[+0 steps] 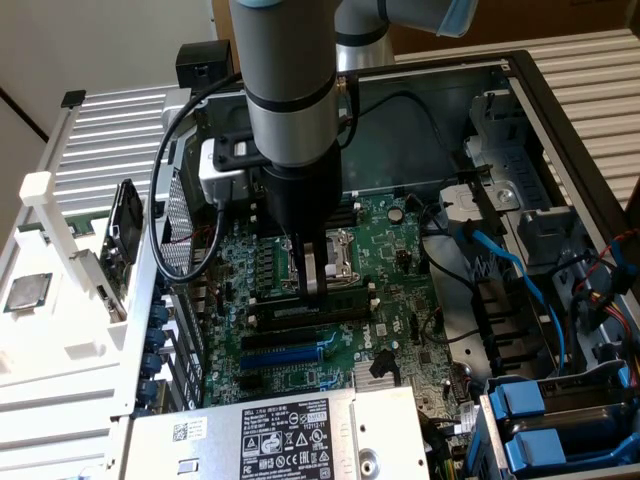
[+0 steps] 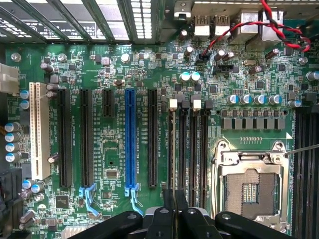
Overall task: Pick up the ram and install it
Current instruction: 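Insert the ram into the slot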
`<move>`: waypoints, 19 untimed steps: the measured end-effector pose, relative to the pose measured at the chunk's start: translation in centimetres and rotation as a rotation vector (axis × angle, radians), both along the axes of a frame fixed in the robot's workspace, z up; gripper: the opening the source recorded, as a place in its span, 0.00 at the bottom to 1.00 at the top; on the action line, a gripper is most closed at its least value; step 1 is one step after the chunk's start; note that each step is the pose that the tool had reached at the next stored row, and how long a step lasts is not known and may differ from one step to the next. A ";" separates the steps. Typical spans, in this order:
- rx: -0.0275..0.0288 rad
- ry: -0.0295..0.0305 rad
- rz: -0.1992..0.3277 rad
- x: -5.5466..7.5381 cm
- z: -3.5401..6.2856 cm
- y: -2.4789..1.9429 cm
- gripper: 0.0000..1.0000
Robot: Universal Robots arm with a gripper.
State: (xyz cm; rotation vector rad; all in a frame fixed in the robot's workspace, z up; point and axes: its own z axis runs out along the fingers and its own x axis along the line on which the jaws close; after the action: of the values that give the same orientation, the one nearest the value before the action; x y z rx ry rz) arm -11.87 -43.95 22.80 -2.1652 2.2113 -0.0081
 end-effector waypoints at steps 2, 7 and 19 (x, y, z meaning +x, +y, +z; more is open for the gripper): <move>0.0000 0.0000 0.000 0.0 -0.03 0.00 0.13; 0.0000 0.0000 0.000 0.0 -0.06 0.00 0.13; -0.0001 0.0000 0.000 0.0 -0.12 0.00 0.13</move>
State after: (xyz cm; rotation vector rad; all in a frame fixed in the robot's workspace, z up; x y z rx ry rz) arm -11.87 -43.95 22.68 -2.1652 2.2114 -0.0081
